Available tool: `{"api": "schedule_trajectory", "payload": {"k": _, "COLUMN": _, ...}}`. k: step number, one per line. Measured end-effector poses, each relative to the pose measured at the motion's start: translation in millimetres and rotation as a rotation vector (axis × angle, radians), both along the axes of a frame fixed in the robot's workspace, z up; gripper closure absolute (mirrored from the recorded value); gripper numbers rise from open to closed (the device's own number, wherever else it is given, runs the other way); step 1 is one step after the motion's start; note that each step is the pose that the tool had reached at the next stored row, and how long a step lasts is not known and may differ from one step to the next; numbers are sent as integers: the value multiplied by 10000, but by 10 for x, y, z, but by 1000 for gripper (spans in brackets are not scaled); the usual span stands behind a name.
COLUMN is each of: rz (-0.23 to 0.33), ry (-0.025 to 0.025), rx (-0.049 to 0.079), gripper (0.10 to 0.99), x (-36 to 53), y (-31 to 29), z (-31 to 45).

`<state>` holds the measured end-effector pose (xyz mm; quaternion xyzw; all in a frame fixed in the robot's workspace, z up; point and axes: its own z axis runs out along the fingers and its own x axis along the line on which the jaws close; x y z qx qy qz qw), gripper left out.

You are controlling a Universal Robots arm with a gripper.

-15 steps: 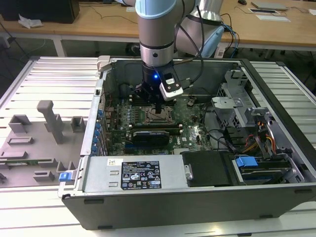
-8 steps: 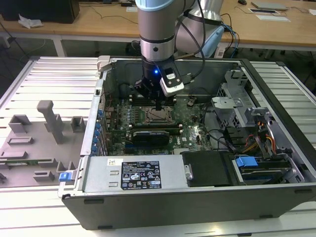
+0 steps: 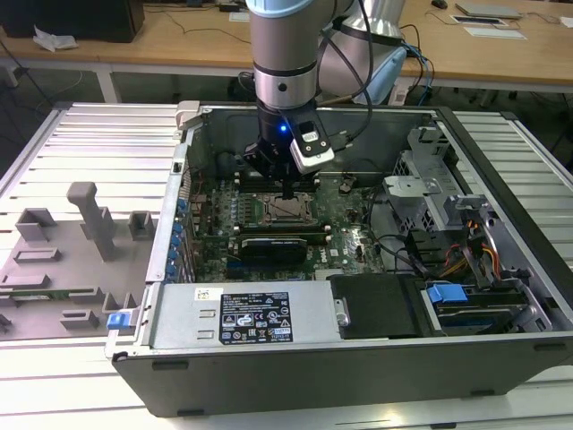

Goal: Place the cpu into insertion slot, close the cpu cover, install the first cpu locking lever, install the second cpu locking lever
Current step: 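Install the first cpu locking lever, then install the second cpu locking lever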

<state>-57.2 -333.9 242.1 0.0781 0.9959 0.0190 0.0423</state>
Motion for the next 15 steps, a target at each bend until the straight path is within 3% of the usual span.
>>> {"api": "schedule_trajectory", "payload": {"k": 12, "rz": -1, "ry": 6, "rx": -2, "gripper": 980, "x": 0, "y": 0, "z": 30}}
{"api": "schedule_trajectory", "payload": {"k": 15, "rz": 0, "ry": 9, "rx": -4, "gripper": 980, "x": 0, "y": -28, "z": 31}}
